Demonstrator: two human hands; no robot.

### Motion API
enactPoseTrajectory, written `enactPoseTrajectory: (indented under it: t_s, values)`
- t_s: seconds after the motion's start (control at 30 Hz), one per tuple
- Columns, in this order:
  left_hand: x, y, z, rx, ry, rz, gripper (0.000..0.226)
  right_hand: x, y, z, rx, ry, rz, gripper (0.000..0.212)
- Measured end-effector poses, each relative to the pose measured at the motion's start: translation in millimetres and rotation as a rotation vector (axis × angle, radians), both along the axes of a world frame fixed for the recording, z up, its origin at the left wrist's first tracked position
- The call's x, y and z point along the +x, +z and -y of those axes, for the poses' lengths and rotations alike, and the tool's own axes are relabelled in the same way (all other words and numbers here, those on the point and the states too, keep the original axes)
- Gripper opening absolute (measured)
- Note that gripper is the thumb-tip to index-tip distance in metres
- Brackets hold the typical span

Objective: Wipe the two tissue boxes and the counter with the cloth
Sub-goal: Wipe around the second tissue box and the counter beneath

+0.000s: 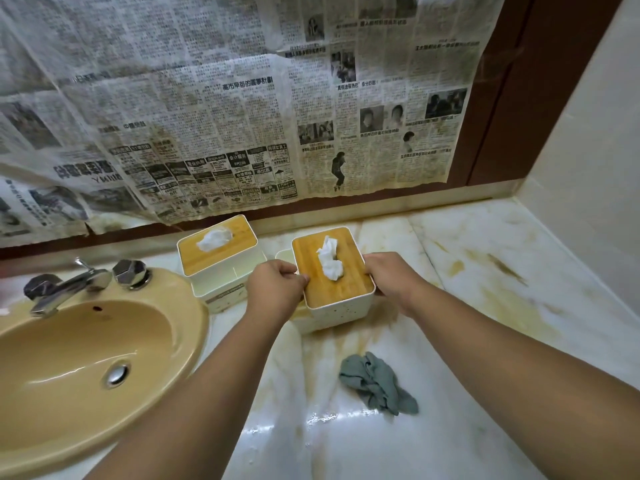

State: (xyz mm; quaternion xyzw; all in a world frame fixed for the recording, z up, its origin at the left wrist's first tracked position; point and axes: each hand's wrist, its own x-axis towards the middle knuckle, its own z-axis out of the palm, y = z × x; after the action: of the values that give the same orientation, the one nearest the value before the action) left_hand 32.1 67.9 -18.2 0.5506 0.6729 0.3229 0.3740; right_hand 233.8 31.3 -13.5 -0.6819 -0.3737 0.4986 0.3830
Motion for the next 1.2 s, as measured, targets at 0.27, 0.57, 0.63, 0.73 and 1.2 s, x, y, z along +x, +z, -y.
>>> enactPoseTrajectory:
  t_s: [0.27,0.57,0.63,0.73,1.2]
  values:
    - [-3.5,-3.4,13.2,-0.007,0.024,0.048,0.018,-1.1,-8.2,-3.8,0.002,0.026,-0.035,0.011]
    - [-5.0,-9.3,22.7,-0.015,0.039,0.082,0.027,-2.3,-12.4,-0.5,0.032,0.042,-0.028,0.012]
    - [-5.9,-9.6,22.4,0.082,-0.014,-0.085,0.031,-1.0,-14.0,1.8,0.054,0.025,0.054,0.020]
    - [-3.8,-6.5,27.0,0.292,-0.134,-0.310,0.044,3.0,-8.5,20.1,0.136,-0.141,0.197,0.026]
    - [39.5,0.7,-29.0,0.624,-0.836,-0.628,0.050,-39.0,-68.6,149.7,0.185,0.553,0.964,0.055]
